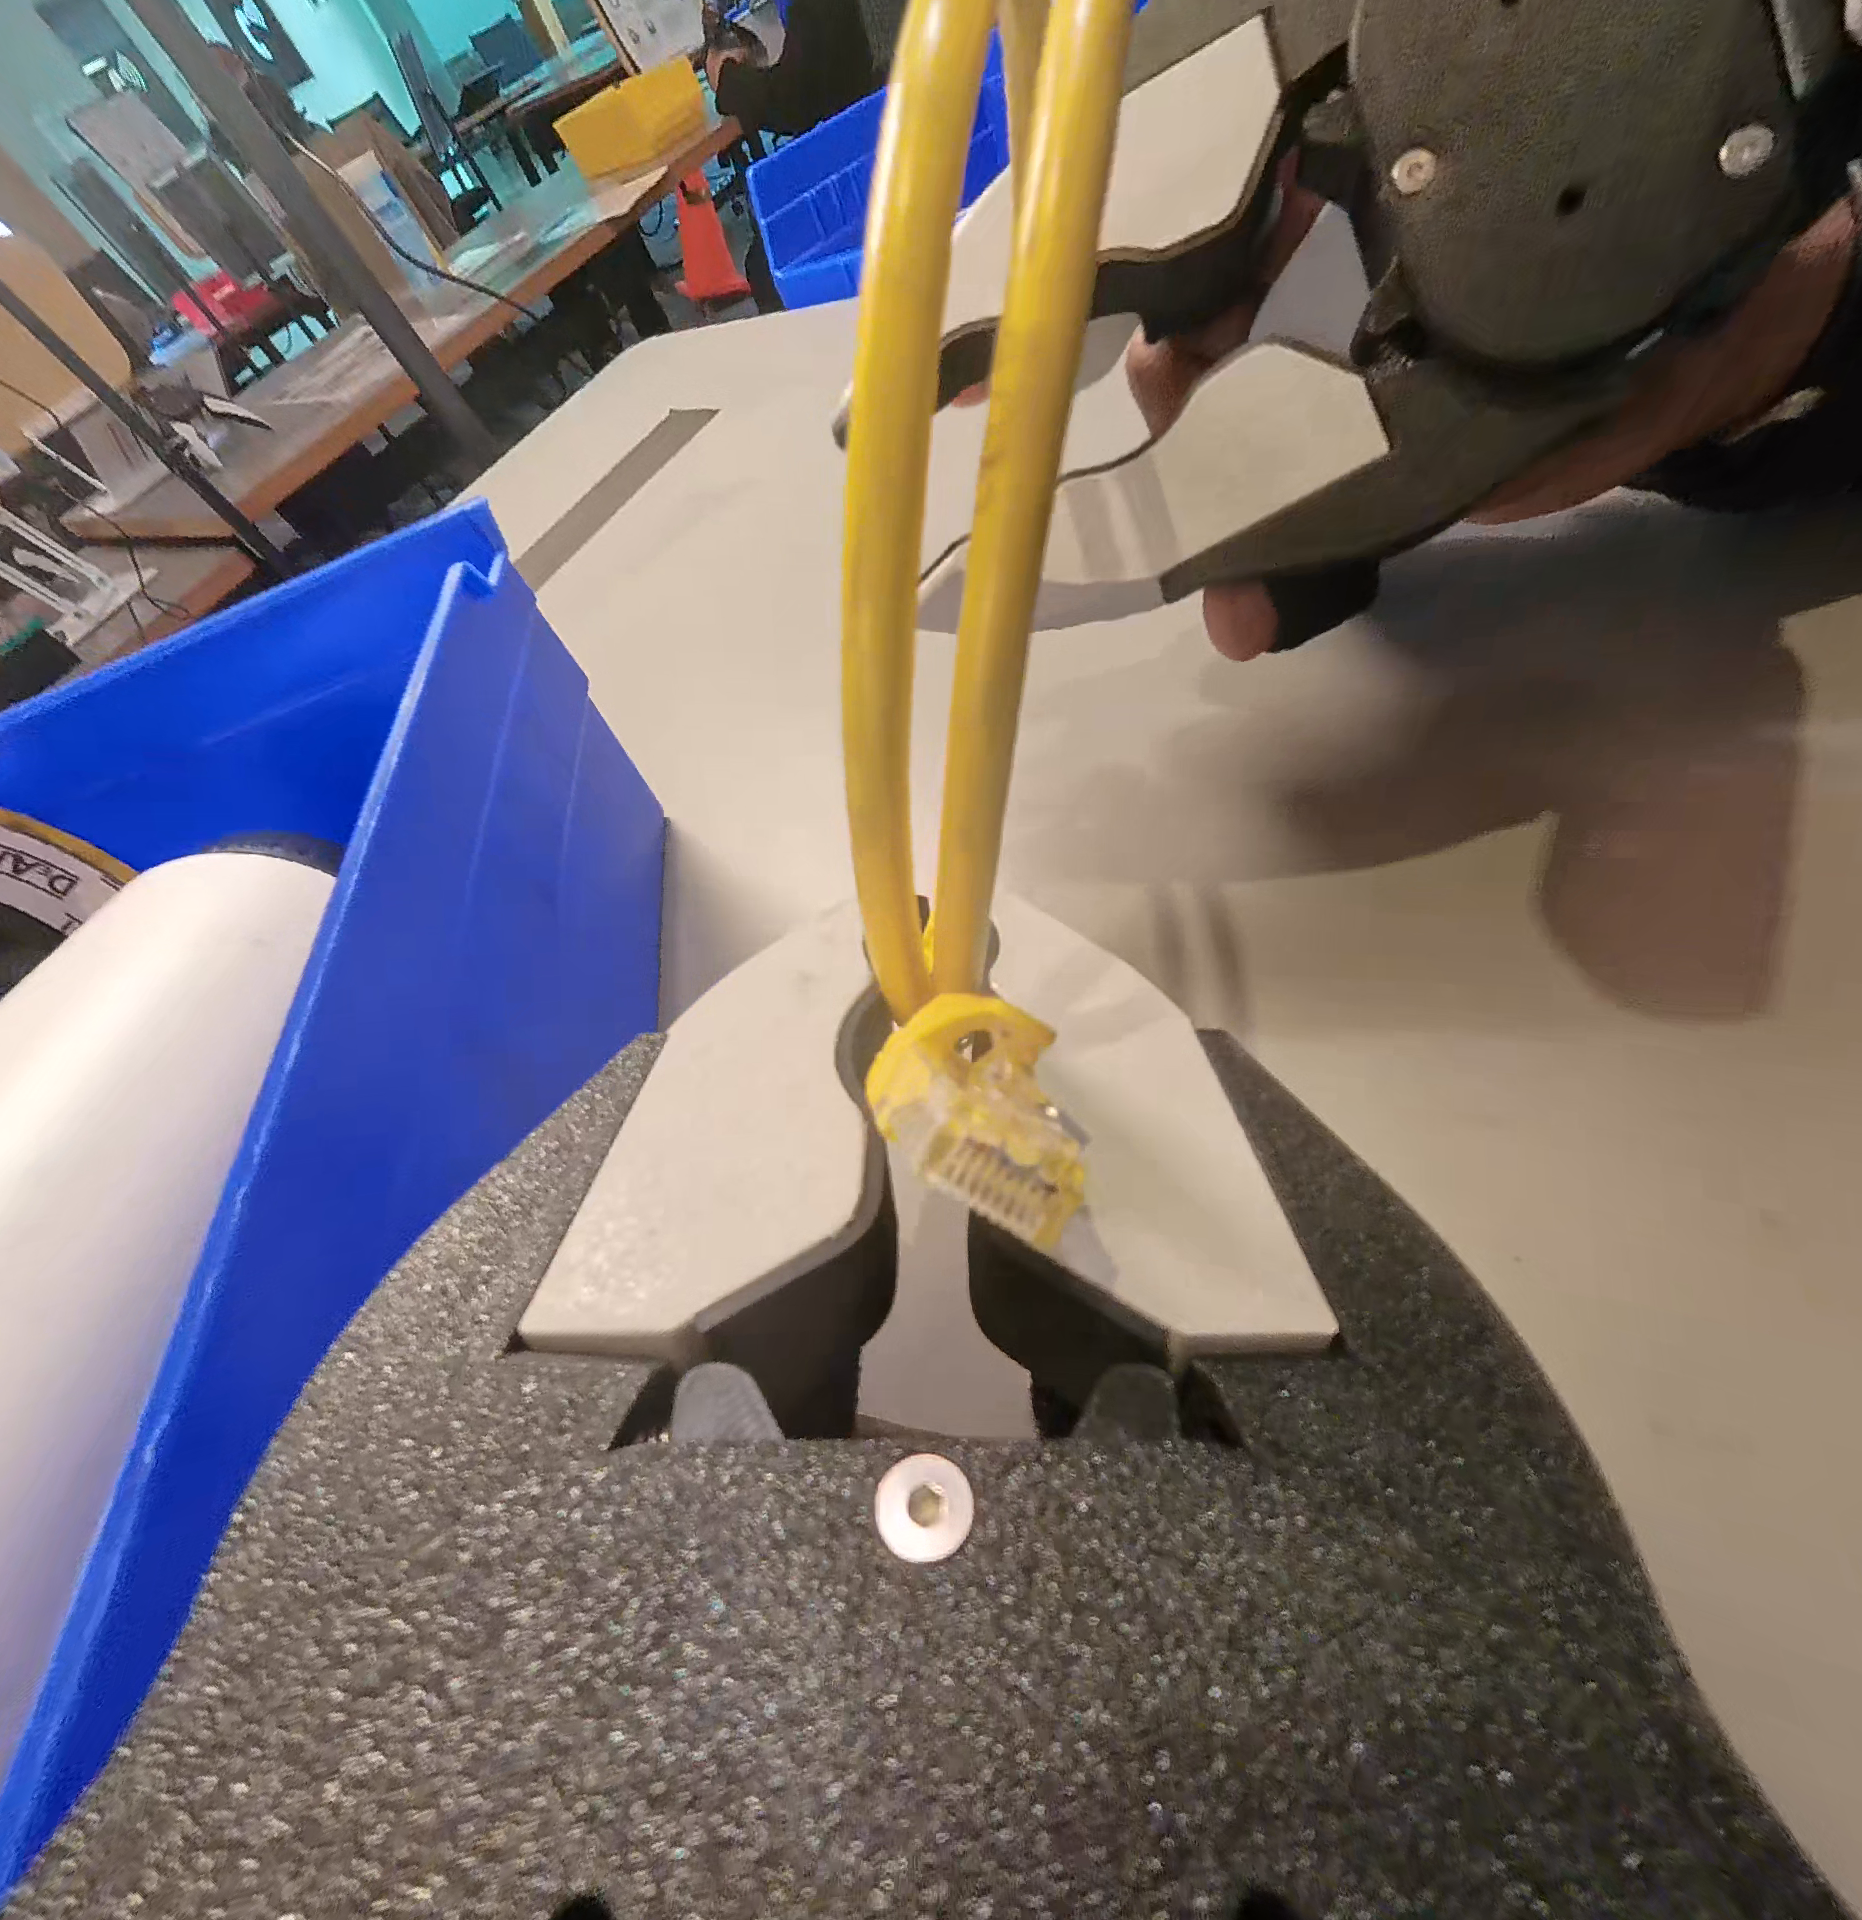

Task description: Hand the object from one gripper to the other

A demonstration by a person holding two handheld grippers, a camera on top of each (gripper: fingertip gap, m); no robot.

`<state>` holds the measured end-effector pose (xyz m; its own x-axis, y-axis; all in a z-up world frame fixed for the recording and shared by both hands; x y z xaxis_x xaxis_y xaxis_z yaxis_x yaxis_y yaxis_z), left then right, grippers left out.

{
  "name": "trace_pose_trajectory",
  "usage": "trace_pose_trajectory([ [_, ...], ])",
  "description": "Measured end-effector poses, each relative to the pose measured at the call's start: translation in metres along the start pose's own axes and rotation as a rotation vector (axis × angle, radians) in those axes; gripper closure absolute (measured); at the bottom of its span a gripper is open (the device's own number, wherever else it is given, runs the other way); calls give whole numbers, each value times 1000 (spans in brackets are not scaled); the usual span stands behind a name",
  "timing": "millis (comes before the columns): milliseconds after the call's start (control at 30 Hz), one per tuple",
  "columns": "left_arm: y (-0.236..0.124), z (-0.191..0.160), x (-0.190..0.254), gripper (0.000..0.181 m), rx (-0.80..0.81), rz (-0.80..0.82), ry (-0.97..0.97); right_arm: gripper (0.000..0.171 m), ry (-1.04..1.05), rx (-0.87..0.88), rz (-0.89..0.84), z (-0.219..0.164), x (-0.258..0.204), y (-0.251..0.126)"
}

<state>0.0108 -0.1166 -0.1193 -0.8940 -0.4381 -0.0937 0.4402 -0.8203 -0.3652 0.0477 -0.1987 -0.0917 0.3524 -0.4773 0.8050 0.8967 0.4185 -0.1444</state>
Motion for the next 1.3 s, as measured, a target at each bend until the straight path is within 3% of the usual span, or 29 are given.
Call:
trace_pose_trajectory([
  [267,-4,0,-3,171,-6,-17,-79,134,66,18,-34,5,3,-14],
  [433,-10,6,-11,171,24,-70,-279,130,205,146,-70,19,19,-29],
  [600,-14,15,-9,171,59,-207,-559,128,-165,134,-111,30,-5,-25],
  [867,-21,27,1,171,92,-339,-752,123,-721,179,-252,54,-39,-18],
  [1000,-23,29,-2,171,109,-322,-755,123,-809,200,-268,60,-49,-16],
  [1300,-37,44,-19,171,211,-270,-717,125,-777,211,-263,59,-39,-24],
])
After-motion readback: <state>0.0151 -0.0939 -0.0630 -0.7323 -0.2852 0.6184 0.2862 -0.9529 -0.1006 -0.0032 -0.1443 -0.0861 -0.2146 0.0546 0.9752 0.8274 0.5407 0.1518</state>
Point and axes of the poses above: each gripper's, where its closed fingertips meet, y out along the fingers, z out of its top, x = y × z across the jaws, the point moved 1 cm from there along -y, back along the fingers, and after that the axes turned 13 degrees about -y, right-handed, at the moved point
